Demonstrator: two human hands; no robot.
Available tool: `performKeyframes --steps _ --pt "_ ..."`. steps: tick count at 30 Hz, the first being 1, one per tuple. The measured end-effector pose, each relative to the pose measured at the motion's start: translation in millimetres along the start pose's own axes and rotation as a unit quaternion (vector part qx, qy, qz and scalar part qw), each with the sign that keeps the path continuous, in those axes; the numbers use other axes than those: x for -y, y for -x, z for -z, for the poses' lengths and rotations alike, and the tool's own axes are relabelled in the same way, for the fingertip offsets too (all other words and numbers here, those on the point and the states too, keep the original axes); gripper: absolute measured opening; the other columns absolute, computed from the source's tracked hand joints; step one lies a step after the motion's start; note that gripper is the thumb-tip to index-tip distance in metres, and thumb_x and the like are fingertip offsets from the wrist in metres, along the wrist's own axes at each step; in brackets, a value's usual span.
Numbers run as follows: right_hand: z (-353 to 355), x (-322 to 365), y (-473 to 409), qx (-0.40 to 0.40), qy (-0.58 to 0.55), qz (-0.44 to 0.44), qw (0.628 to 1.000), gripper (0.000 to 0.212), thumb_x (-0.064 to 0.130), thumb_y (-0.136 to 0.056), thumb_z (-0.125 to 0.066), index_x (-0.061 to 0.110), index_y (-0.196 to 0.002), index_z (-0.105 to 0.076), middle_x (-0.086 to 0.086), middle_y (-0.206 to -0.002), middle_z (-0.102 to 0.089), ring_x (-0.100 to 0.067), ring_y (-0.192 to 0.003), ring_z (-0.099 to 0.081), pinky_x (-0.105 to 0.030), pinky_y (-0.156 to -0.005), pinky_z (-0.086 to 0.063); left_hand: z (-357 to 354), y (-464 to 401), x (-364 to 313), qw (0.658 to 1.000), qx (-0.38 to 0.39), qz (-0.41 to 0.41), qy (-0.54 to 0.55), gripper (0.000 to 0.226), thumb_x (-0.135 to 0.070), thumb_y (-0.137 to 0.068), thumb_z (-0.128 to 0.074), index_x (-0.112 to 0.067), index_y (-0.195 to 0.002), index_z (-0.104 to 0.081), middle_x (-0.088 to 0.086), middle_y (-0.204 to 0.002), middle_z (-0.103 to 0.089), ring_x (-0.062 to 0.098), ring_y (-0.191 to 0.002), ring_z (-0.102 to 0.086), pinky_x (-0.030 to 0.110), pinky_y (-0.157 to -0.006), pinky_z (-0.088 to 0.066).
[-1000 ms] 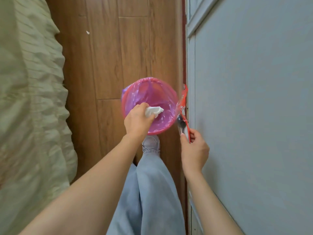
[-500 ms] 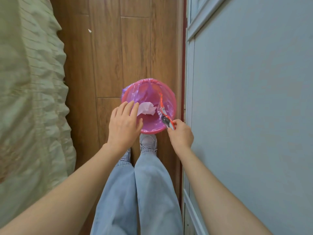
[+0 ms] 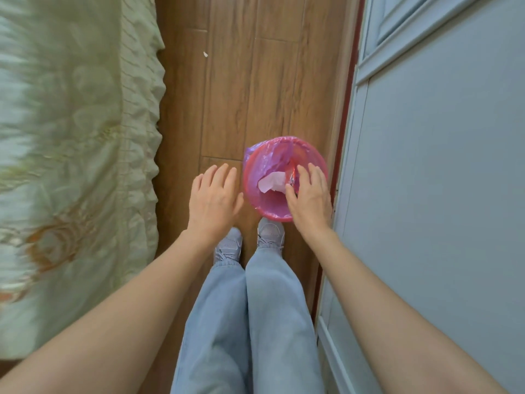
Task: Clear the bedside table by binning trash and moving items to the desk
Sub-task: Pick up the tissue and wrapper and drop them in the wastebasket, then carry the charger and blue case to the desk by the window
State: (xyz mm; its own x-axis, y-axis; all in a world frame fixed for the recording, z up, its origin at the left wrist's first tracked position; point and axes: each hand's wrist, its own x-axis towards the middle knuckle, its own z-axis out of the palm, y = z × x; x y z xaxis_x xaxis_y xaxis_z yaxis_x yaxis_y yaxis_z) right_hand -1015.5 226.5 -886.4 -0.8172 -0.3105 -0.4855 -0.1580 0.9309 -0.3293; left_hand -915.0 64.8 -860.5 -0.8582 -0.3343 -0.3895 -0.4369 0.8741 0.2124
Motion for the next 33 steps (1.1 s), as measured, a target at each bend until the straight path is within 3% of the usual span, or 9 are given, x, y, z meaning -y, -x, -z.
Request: performKeyframes --steps 5,11,17,24,29,33 --pt "74.3 40.6 47.7 -0.034 0.028 0.085 0.995 0.041 0.022 -0.092 -0.054 0.004 -0.129 -0.052 -0.02 -0.138 -0.049 -0.035 -0.133 -0.04 -0.048 -0.108 -0.035 93.1 34.0 4.7 0.997 -0.03 0.063 0.016 0.053 -0.035 -0.084 -0.041 -0.003 -0.124 -0.054 0.016 -0.127 -0.059 0.035 -0.117 -0.053 0.047 -0.094 -0.043" --pt "183.9 92.5 101.1 -0.044 0.05 0.159 0.985 0.039 0.021 -0.092 -0.052 0.004 -0.128 -0.054 -0.018 -0.137 -0.051 -0.034 -0.133 -0.039 -0.047 -0.111 -0.032 207.7 94.3 -5.9 0.991 -0.07 0.108 0.025 0.05 -0.026 -0.085 -0.061 -0.001 -0.127 -0.052 0.018 -0.126 -0.058 0.036 -0.118 -0.052 0.049 -0.096 -0.041" --pt "256.6 130.9 143.7 -0.053 0.06 0.215 0.973 0.039 0.023 -0.091 -0.052 0.003 -0.124 -0.057 -0.018 -0.133 -0.054 -0.037 -0.131 -0.042 -0.048 -0.109 -0.033 286.2 163.0 -16.9 0.98 -0.116 0.157 0.039 0.05 -0.027 -0.086 -0.06 -0.001 -0.128 -0.051 0.017 -0.126 -0.057 0.035 -0.117 -0.051 0.048 -0.095 -0.039" --pt "280.6 187.4 197.9 -0.033 0.111 0.336 0.935 0.042 0.029 -0.095 -0.05 0.007 -0.131 -0.051 -0.013 -0.14 -0.05 -0.029 -0.136 -0.036 -0.044 -0.113 -0.029 322.1 255.6 -7.2 0.947 -0.155 0.272 0.074 0.048 -0.028 -0.087 -0.057 -0.003 -0.127 -0.051 0.017 -0.128 -0.055 0.034 -0.119 -0.049 0.047 -0.099 -0.036" --pt "264.6 223.7 246.7 -0.003 0.154 0.441 0.884 0.042 0.033 -0.096 -0.05 0.01 -0.131 -0.051 -0.013 -0.141 -0.049 -0.031 -0.137 -0.035 -0.045 -0.112 -0.03 321.9 325.7 19.1 0.917 -0.164 0.354 0.086 0.049 -0.034 -0.091 -0.049 -0.01 -0.133 -0.045 0.01 -0.137 -0.048 0.027 -0.129 -0.04 0.043 -0.106 -0.029" --pt "245.5 252.4 292.0 0.022 0.177 0.473 0.863 0.045 0.034 -0.096 -0.05 0.01 -0.133 -0.05 -0.013 -0.143 -0.046 -0.031 -0.139 -0.032 -0.047 -0.113 -0.029 314.1 389.8 37.7 0.889 -0.188 0.402 0.107 0.044 -0.032 -0.091 -0.051 -0.011 -0.13 -0.047 0.011 -0.14 -0.046 0.029 -0.13 -0.039 0.044 -0.106 -0.028"
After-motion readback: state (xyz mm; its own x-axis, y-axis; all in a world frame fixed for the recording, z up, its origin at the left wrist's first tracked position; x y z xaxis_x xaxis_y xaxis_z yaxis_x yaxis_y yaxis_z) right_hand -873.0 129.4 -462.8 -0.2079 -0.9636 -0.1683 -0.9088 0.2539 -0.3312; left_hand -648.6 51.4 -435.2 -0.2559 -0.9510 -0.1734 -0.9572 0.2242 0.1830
